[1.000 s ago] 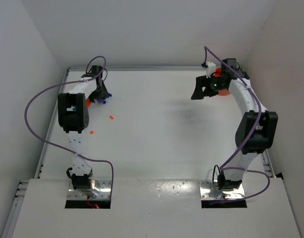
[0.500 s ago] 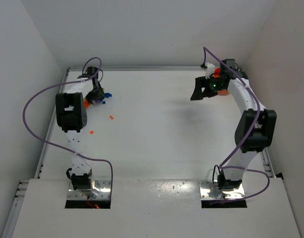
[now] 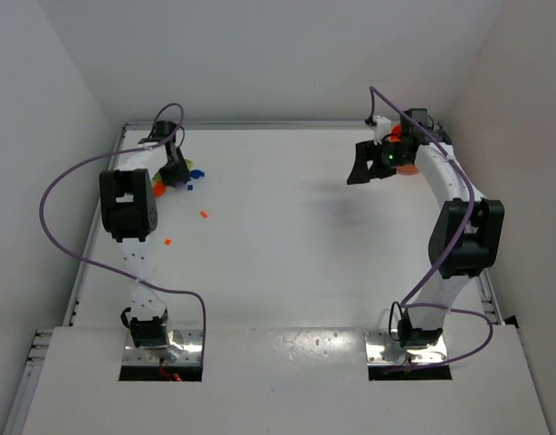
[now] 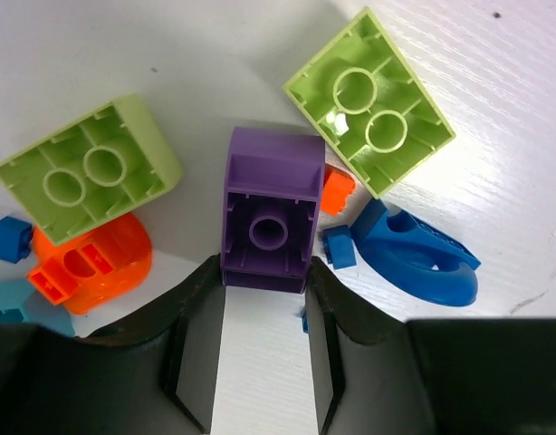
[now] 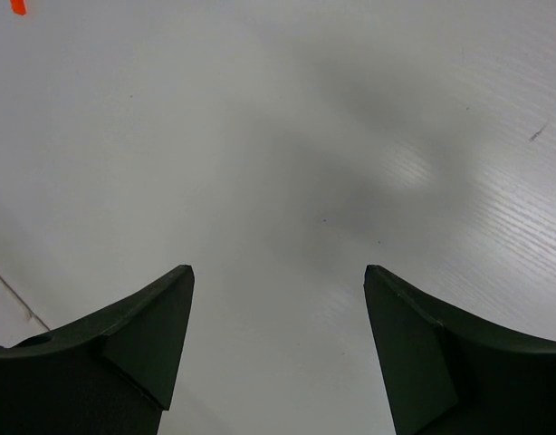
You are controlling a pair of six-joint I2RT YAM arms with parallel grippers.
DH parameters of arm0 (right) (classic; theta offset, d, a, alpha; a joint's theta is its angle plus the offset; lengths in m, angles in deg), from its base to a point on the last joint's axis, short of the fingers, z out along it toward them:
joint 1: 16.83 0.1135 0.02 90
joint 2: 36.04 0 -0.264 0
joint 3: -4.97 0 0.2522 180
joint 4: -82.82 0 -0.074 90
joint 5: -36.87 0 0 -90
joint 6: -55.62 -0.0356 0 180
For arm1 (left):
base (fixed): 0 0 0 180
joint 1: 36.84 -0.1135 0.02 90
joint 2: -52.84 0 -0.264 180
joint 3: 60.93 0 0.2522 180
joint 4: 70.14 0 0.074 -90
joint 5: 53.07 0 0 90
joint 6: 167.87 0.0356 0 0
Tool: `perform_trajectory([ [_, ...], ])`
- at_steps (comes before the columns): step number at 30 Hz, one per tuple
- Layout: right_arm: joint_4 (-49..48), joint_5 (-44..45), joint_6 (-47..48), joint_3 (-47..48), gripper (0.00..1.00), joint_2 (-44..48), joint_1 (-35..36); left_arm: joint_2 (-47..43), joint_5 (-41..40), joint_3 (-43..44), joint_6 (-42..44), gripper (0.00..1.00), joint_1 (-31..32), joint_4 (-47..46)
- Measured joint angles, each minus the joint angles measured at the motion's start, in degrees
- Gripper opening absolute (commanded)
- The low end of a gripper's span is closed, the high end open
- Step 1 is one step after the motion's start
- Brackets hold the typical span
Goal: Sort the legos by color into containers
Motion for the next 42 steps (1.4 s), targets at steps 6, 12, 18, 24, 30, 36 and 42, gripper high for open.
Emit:
perform_trajectory([
  [6,-0.4,-1.2,-0.7,-2.0,0.76,0.2,0.0,-1.0,4.7,-2.1,7.0,0.16,0.0,-2.9],
  [12,-0.6,-5.3,-2.3,-7.0,0.76,2.8,0.2,-11.1,11.6,-18.2,14.6,0.15,0.1,-7.7],
  [18,-4.7,-11.1,-7.2,-11.1,0.76,7.6,0.7,-26.0,18.3,-34.6,22.0,0.15,0.9,-9.1],
  [24,-12.4,-18.4,-16.4,-19.4,0.76,14.3,2.6,-45.2,30.8,-43.1,31.2,0.11,4.4,-11.1],
  [30,-21.8,-25.6,-27.0,-24.3,0.73,15.0,5.0,-55.2,37.9,-45.2,34.5,0.11,16.8,-11.9],
  [36,-28.4,-31.4,-34.4,-23.3,0.73,10.9,7.4,-55.6,38.4,-45.1,34.8,0.11,28.7,-11.4],
  [42,-30.5,-33.7,-36.9,-21.0,0.73,7.5,11.5,-53.7,37.7,-43.4,35.0,0.11,31.5,-10.0],
])
